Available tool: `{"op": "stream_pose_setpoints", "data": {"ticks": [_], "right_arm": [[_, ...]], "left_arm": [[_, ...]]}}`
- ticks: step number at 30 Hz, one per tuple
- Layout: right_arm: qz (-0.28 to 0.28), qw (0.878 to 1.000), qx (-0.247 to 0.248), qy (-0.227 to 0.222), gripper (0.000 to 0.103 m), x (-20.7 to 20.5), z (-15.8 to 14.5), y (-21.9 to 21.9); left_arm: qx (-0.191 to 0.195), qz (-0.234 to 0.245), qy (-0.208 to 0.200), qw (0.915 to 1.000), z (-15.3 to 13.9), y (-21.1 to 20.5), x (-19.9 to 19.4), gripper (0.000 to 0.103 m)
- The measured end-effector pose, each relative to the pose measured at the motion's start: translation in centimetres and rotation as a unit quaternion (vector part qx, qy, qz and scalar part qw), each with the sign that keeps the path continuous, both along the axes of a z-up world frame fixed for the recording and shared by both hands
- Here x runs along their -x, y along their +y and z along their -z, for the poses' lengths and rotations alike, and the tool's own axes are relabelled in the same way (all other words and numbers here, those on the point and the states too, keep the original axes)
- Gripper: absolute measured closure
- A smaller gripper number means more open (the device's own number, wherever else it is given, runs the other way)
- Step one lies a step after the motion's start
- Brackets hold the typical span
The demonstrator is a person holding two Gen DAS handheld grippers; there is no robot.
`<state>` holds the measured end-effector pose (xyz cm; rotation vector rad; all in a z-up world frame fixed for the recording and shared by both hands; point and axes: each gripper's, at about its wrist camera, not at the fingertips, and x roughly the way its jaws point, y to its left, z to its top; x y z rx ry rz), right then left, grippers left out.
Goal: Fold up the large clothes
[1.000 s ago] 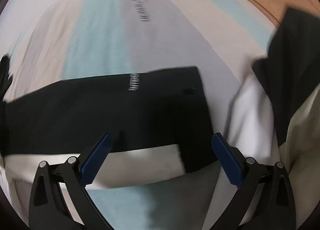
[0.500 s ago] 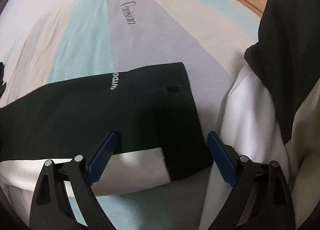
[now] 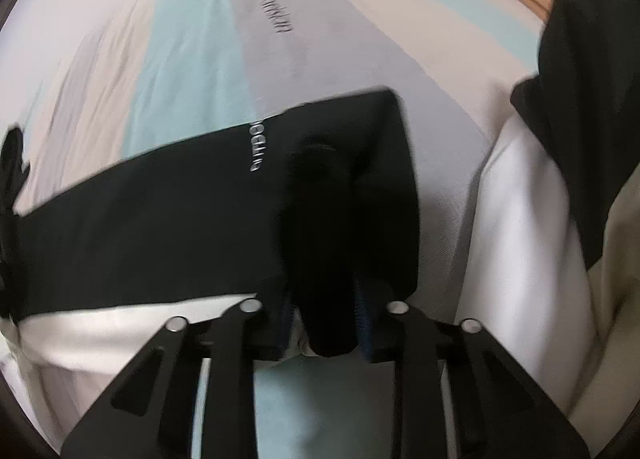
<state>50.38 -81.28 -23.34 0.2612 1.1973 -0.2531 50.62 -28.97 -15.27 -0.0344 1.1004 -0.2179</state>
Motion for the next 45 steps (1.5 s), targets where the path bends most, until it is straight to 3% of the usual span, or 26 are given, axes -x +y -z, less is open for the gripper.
{"op": "stream_pose_setpoints", "data": {"ticks": [5, 10, 20, 31, 37, 45], "right_arm": [[-0.005, 1.0, -0.015, 0.0, 0.089, 0.1, -1.1, 1.0], [0.0, 1.0, 0.002, -0.016, 0.089, 0.8, -3.8, 1.8], [-0.046, 0.996, 0.071, -0.031, 0.089, 0.3, -9.6, 9.1], [-0.052, 0.996, 0.055, -0.054, 0.09, -0.2, -14.8, 16.8], [-0.083, 0.994, 0.04, -0.063, 0.091, -0.3, -17.3, 24.0], [-0.137, 0.987, 0.041, -0.079, 0.094, -0.9, -19.6, 36.8]], "left_arm": [[-0.017, -0.012, 0.005, 0.9998, 0.2, 1.2, 0.1, 0.006], [-0.025, -0.028, 0.007, 0.9993, -0.3, 2.8, 0.1, 0.006], [-0.033, -0.046, 0.002, 0.9984, -3.3, 6.1, -0.3, 0.006], [-0.046, -0.064, -0.018, 0.9967, -6.8, 11.6, 0.3, 0.006], [-0.028, -0.074, -0.027, 0.9965, -7.3, 15.8, 0.8, 0.006], [-0.029, -0.086, -0.02, 0.9956, -7.0, 23.4, 1.3, 0.006]]}}
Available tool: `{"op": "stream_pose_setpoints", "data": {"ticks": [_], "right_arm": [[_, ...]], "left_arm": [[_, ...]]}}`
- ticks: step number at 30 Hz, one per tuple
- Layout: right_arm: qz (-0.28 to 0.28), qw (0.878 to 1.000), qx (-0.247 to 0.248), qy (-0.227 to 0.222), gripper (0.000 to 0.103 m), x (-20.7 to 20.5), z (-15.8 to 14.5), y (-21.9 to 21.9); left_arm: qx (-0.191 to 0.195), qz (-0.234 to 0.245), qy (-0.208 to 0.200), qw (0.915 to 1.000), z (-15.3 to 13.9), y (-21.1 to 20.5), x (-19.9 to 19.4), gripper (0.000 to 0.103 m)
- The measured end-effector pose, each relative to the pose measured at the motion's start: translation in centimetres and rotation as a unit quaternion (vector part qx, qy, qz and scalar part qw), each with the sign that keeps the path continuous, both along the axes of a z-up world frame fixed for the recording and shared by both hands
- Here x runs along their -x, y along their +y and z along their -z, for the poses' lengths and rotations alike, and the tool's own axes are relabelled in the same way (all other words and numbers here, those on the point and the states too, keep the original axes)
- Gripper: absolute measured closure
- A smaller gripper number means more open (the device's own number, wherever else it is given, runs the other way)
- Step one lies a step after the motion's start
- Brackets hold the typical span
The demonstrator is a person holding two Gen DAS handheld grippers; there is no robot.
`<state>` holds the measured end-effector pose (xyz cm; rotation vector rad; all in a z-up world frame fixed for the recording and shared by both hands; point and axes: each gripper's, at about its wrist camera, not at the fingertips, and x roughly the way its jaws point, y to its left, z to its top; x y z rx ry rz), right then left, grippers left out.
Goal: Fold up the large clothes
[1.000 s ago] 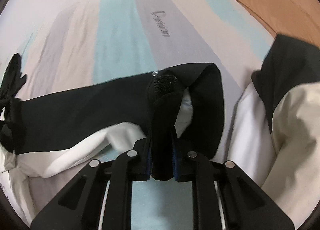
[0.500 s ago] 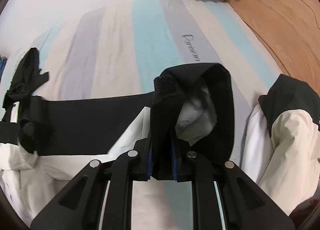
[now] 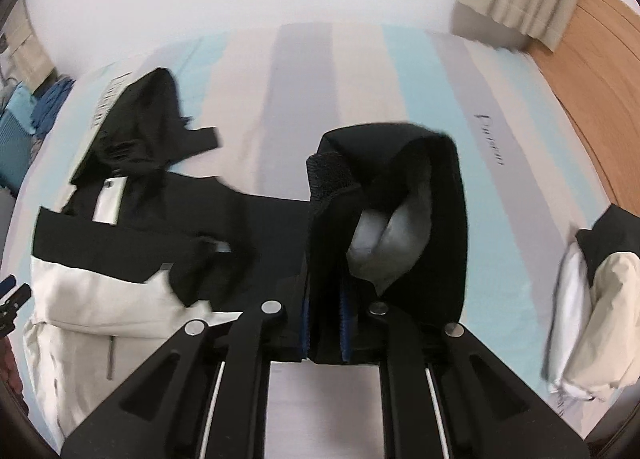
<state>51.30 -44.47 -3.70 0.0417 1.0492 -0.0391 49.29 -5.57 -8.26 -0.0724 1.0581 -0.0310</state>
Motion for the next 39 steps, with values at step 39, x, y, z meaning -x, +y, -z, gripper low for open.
{"op": "stream_pose_setpoints", "data": {"ticks": [39], "right_arm": [[-0.21, 0.975, -0.063, 0.041, 0.095, 1.6, 3.6, 52.1]], "left_arm": [[-0.015, -0.021, 0.01, 0.9996, 3.0, 29.9, 4.4, 0.006]]}}
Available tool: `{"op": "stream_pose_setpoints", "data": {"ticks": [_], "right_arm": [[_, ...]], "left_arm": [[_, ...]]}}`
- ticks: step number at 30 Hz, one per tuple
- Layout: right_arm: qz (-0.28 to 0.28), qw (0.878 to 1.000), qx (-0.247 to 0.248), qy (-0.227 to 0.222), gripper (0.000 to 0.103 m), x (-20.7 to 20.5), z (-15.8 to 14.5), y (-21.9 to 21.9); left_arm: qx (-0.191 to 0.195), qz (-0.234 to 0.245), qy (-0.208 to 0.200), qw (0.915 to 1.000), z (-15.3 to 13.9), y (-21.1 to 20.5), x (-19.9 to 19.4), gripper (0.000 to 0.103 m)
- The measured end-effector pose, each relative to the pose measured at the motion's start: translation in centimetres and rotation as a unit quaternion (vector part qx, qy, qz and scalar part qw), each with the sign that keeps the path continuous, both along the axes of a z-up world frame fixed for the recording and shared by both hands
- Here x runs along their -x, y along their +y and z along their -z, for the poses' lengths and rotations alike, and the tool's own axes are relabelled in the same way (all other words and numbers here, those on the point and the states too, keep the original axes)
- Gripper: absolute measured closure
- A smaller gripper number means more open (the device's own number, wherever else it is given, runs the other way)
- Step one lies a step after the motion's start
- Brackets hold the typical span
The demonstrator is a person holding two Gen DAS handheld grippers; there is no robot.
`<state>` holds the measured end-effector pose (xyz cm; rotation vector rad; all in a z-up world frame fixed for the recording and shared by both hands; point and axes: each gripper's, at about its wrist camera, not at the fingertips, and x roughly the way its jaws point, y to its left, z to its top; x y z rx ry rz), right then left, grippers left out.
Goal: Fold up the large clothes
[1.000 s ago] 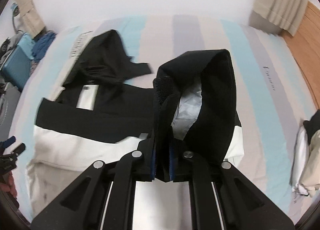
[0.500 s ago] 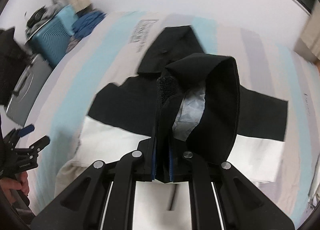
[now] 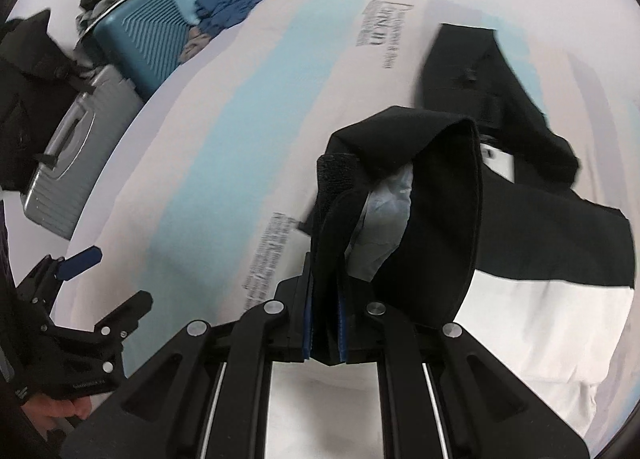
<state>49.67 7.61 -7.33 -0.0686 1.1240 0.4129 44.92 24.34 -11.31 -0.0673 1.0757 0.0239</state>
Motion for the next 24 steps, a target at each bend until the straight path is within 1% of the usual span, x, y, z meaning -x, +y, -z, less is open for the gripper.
{"op": "stream_pose_setpoints", "data": {"ticks": [2, 4, 9, 12, 15, 21, 24], "right_arm": [[-0.006, 1.0, 0.004, 0.008, 0.095, -0.2, 1.1, 1.6], [-0.007, 1.0, 0.014, 0.02, 0.095, -0.5, 2.8, 2.8], [-0.005, 0.999, 0.028, 0.039, 0.095, -1.1, 6.0, 3.9], [-0.005, 0.999, 0.033, 0.041, 0.095, -1.3, 7.1, 4.3], [0.0, 0.998, 0.036, 0.043, 0.095, -1.3, 8.1, 4.5], [0.028, 0.997, 0.05, 0.042, 0.094, -1.6, 10.1, 5.1], [0.038, 0.997, 0.056, 0.039, 0.093, -1.6, 10.4, 5.3]], "left_arm": [[0.005, -0.008, 0.003, 1.0, 0.5, 0.9, -0.4, 0.006], [0.016, -0.015, 0.006, 0.9997, 1.1, 1.8, -0.8, 0.006], [0.022, -0.017, 0.006, 0.9996, 2.7, 3.0, -1.8, 0.006], [0.02, -0.016, 0.006, 0.9997, 3.5, 3.4, -2.2, 0.006], [0.016, -0.017, 0.015, 0.9996, 4.7, 3.9, -2.7, 0.006], [0.014, -0.018, 0.021, 0.9995, 6.4, 4.5, -2.6, 0.006], [0.015, -0.019, 0.024, 0.9994, 6.9, 4.8, -2.4, 0.006]]}}
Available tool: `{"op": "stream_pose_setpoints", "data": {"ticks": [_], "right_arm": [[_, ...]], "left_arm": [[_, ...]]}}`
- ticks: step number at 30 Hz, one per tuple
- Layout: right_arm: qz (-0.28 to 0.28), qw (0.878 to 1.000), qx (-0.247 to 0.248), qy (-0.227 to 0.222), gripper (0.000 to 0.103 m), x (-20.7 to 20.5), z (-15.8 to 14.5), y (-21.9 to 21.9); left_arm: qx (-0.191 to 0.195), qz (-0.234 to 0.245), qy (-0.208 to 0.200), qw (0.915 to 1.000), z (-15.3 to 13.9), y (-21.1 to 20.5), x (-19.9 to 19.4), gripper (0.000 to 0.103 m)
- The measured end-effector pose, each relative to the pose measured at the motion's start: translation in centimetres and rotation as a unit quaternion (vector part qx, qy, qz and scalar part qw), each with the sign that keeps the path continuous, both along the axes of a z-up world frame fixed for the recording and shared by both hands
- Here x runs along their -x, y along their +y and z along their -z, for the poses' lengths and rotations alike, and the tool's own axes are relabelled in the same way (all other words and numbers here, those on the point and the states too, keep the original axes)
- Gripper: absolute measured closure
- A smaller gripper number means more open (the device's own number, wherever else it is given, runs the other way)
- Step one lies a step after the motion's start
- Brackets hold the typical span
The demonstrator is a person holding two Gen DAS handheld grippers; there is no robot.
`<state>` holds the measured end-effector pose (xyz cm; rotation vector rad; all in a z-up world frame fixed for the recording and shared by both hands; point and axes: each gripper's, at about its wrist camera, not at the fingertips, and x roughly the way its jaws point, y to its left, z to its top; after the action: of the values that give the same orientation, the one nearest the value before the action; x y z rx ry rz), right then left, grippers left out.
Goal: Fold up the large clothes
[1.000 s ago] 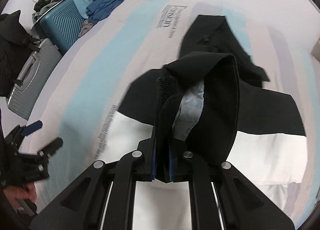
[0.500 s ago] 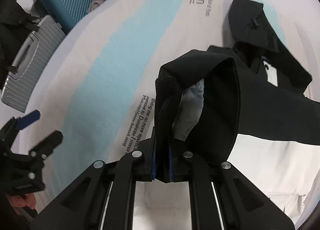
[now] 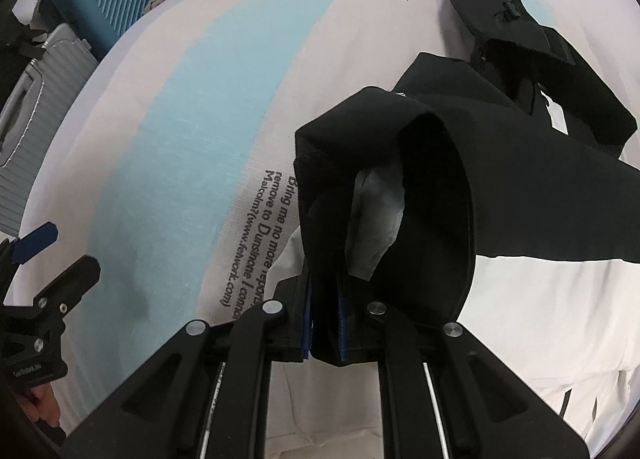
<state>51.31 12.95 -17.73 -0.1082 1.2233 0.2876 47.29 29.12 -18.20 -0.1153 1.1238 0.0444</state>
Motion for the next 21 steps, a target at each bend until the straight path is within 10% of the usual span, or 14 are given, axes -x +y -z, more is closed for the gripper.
{"op": "stream_pose_setpoints", "data": {"ticks": [8, 21], "right_arm": [[0.022, 0.999, 0.017, -0.017, 0.081, 0.9, -0.9, 0.5], [0.026, 0.999, -0.039, -0.028, 0.031, 2.4, -2.8, 0.6]], "left_arm": [[0.004, -0.005, 0.004, 1.0, -0.1, 0.5, 0.6, 0.006], [-0.008, -0.02, -0.007, 0.9998, -2.7, 1.2, 1.6, 0.006]]}}
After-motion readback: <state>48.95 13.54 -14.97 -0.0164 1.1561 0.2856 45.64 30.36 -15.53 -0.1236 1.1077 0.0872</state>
